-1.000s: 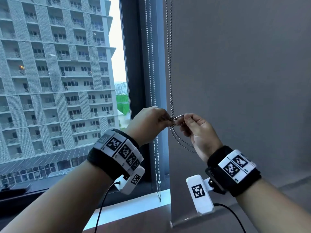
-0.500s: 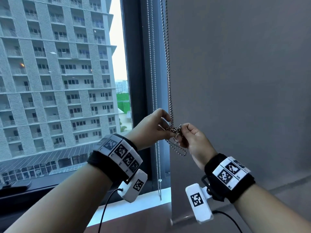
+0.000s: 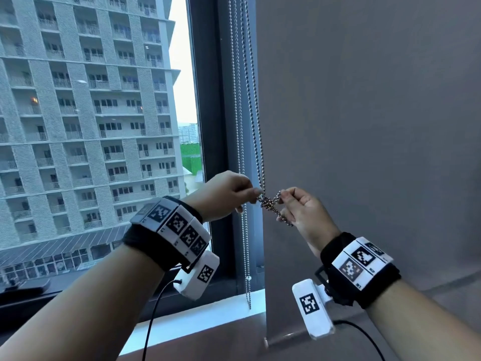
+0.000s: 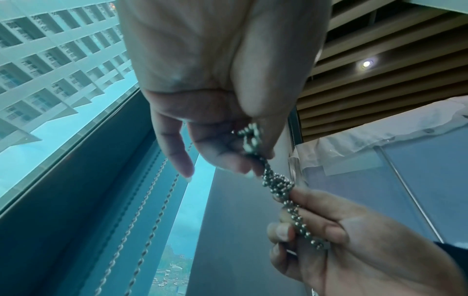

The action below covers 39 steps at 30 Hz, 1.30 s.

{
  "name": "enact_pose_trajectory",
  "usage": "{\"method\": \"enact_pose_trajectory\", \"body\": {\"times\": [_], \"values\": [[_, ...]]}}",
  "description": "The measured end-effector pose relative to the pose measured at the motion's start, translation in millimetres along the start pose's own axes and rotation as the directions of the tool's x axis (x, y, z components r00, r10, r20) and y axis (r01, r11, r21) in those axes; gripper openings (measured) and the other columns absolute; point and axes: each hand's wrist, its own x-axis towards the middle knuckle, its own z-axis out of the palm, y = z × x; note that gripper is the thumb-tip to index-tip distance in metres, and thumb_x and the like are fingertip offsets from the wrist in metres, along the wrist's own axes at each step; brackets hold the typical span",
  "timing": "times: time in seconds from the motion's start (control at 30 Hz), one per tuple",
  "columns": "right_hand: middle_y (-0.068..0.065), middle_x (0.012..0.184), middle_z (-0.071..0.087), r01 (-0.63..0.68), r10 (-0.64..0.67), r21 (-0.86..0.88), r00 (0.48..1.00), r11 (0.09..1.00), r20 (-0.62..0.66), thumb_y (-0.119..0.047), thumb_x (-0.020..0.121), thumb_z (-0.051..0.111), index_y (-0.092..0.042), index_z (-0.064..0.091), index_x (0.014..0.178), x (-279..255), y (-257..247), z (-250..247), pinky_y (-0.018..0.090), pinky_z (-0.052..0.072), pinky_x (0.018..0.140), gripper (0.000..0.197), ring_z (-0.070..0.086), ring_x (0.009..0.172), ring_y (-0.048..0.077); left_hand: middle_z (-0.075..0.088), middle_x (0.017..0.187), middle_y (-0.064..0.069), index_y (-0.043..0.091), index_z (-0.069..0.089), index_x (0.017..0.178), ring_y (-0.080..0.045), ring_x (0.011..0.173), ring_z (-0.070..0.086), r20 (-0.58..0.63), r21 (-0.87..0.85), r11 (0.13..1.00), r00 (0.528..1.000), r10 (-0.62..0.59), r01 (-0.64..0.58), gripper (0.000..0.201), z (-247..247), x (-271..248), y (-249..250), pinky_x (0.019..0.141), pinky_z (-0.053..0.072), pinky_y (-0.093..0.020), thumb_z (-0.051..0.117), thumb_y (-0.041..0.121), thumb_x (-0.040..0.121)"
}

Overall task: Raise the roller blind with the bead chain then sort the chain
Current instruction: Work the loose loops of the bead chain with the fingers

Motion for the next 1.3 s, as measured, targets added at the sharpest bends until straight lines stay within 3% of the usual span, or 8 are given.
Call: {"method": "enact_pose_trajectory", "body": {"times": [0.13, 0.3, 0.5, 0.6, 0.73, 0.9, 1.07, 1.3], "values": [[-0.009, 0.044, 0.030, -0.008, 0.008, -0.049, 1.000, 0.999, 0.013, -0.021, 0.097, 0.045, -0.014, 0.053, 0.078, 0, -3, 2, 0.025, 0.049, 0.062, 0.021, 0.030, 0.045, 0.011, 0.053, 0.053, -0.001, -0.002, 0.055, 0.069, -0.017, 0.047, 0.059, -0.067, -0.090, 0.996, 0.997, -0.022, 0.016, 0.044, 0, 2, 6, 0.056, 0.049, -0.031, 0.055, 0.037, 0.090], [-0.009, 0.041, 0.037, -0.055, 0.057, -0.042, 0.997, 0.998, 0.055, -0.021, 0.098, 0.040, -0.012, 0.047, 0.074, -4, -1, 4, 0.016, 0.048, 0.054, 0.027, 0.032, 0.052, 0.018, 0.053, 0.060, -0.006, 0.004, 0.048, 0.079, -0.020, 0.051, 0.060, -0.063, -0.307, 0.950, 0.995, -0.079, 0.056, 0.033, 2, 0, 16, 0.071, 0.054, -0.052, 0.048, 0.033, 0.094], [-0.005, 0.044, 0.040, -0.111, 0.118, -0.071, 0.986, 0.991, 0.116, -0.027, 0.097, 0.042, -0.009, 0.045, 0.072, -10, 10, 5, 0.021, 0.047, 0.058, 0.031, 0.036, 0.047, 0.014, 0.052, 0.059, -0.005, 0.011, 0.044, 0.070, -0.019, 0.048, 0.057, -0.107, -0.310, 0.949, 0.989, -0.098, 0.061, 0.032, 3, -2, 17, 0.071, 0.054, -0.054, 0.045, 0.030, 0.096], [-0.008, 0.038, 0.040, -0.082, 0.087, -0.055, 0.992, 0.995, 0.095, -0.025, 0.097, 0.042, -0.010, 0.045, 0.069, -10, 9, 6, 0.024, 0.041, 0.056, 0.032, 0.033, 0.044, 0.014, 0.053, 0.058, -0.006, 0.011, 0.049, 0.069, -0.019, 0.049, 0.055, -0.126, -0.237, 0.970, 0.989, -0.076, 0.044, 0.032, 3, -2, 13, 0.068, 0.055, -0.051, 0.053, 0.032, 0.092], [0.001, 0.053, 0.052, 0.043, -0.043, 0.027, 0.999, 0.999, -0.019, -0.019, 0.093, 0.051, -0.013, 0.056, 0.068, -10, 4, 7, 0.016, 0.041, 0.048, 0.025, 0.044, 0.046, 0.009, 0.054, 0.060, -0.003, 0.000, 0.058, 0.082, -0.018, 0.052, 0.055, -0.131, -0.147, 0.988, 0.989, -0.067, 0.048, 0.033, 2, -2, 10, 0.067, 0.056, -0.050, 0.061, 0.032, 0.087], [-0.002, 0.058, 0.053, 0.089, -0.081, 0.185, 0.996, 0.979, -0.048, -0.014, 0.086, 0.059, -0.019, 0.063, 0.070, -4, -2, 10, 0.017, 0.039, 0.050, 0.017, 0.045, 0.052, 0.009, 0.055, 0.062, -0.002, -0.001, 0.061, 0.083, -0.018, 0.055, 0.054, -0.172, -0.148, 0.989, 0.985, -0.029, 0.003, 0.028, 2, -3, 13, 0.065, 0.056, -0.046, 0.069, 0.026, 0.082], [0.009, 0.052, 0.051, 0.101, -0.103, 0.029, 0.993, 0.994, 0.065, -0.018, 0.096, 0.046, -0.017, 0.055, 0.077, -5, 2, 12, 0.020, 0.040, 0.045, 0.020, 0.046, 0.042, 0.012, 0.054, 0.058, -0.002, 0.002, 0.061, 0.076, -0.018, 0.055, 0.054, -0.228, -0.179, 0.983, 0.974, 0.000, -0.042, 0.024, 0, -3, 18, 0.059, 0.053, -0.035, 0.072, 0.023, 0.080], [0.009, 0.049, 0.046, -0.032, 0.075, -0.222, 0.978, 0.975, 0.192, -0.030, 0.099, 0.037, -0.017, 0.043, 0.074, -16, 34, 13, 0.026, 0.037, 0.044, 0.028, 0.040, 0.037, 0.018, 0.066, 0.071, -0.015, 0.000, 0.065, 0.082, -0.017, 0.060, 0.059, -0.147, -0.143, 0.990, 0.989, 0.002, -0.023, 0.025, 2, -3, 8, 0.069, 0.056, -0.045, 0.075, 0.022, 0.076]]}}
